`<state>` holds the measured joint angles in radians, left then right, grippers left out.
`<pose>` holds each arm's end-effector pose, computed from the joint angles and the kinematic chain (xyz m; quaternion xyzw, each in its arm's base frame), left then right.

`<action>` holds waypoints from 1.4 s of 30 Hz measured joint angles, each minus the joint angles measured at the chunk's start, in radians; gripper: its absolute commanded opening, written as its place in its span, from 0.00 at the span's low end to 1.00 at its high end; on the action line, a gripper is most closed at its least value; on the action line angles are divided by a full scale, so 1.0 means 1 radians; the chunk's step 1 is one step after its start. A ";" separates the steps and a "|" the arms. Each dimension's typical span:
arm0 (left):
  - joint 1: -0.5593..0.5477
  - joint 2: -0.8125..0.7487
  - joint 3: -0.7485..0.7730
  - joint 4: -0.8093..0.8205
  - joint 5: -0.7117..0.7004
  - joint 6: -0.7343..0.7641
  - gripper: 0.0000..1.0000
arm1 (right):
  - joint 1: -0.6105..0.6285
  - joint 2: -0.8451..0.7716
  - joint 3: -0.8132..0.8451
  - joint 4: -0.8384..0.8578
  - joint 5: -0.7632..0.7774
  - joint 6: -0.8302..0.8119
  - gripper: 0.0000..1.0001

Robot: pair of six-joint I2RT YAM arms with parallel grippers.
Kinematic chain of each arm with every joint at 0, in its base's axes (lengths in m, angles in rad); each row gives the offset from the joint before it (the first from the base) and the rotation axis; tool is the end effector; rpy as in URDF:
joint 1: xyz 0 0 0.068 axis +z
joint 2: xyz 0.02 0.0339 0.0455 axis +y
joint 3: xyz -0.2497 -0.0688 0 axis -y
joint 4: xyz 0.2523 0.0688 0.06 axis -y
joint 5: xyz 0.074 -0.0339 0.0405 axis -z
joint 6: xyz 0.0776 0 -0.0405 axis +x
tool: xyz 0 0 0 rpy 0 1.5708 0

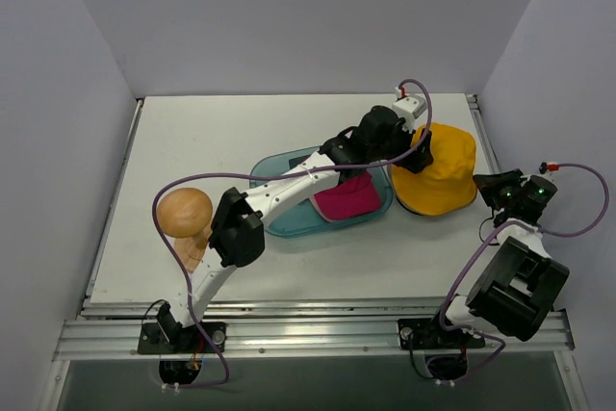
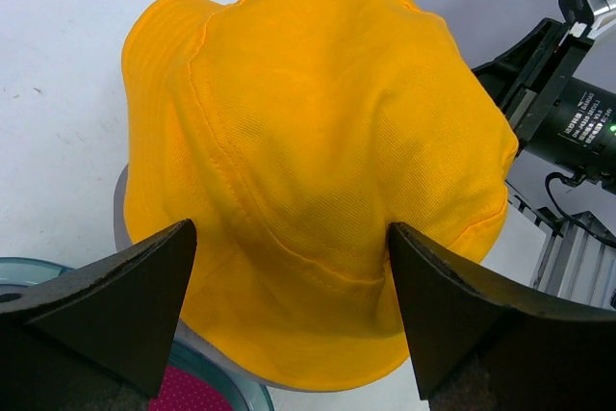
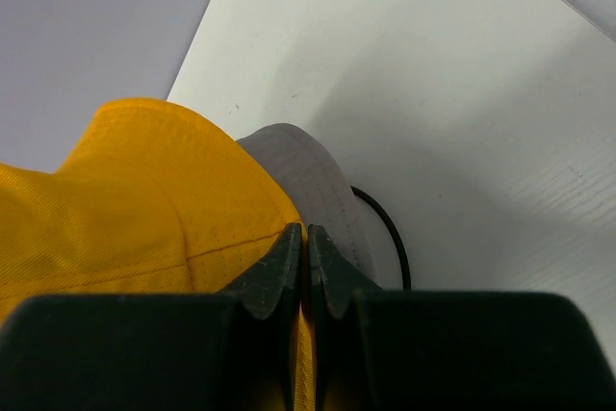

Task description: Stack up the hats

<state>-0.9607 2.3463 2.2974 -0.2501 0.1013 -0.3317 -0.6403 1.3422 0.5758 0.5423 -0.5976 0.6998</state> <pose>0.3340 -0.4915 0.2949 0.2772 0.7548 -0.3897 0.4490 0.2839 -0.1571 0.1942 0.3201 0.6996 0.2477 0.5889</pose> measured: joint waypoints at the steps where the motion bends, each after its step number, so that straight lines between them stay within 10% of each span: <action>1: 0.000 -0.001 -0.002 0.001 0.000 0.000 0.90 | 0.000 0.003 0.000 0.003 0.001 0.000 0.00; 21: 0.000 -0.016 -0.061 0.042 -0.017 0.003 0.90 | 0.001 0.065 -0.002 0.034 0.016 0.014 0.01; 32: -0.001 -0.114 -0.203 0.064 -0.037 0.024 0.94 | 0.000 0.009 0.006 -0.094 0.087 0.004 0.33; 42: -0.006 -0.344 -0.404 0.066 -0.069 0.049 0.97 | 0.001 -0.150 0.100 -0.265 0.150 -0.023 0.35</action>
<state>-0.9672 2.0026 1.8938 -0.1837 0.0319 -0.2829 -0.6395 1.1919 0.6754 0.2771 -0.4473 0.6773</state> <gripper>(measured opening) 0.968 0.350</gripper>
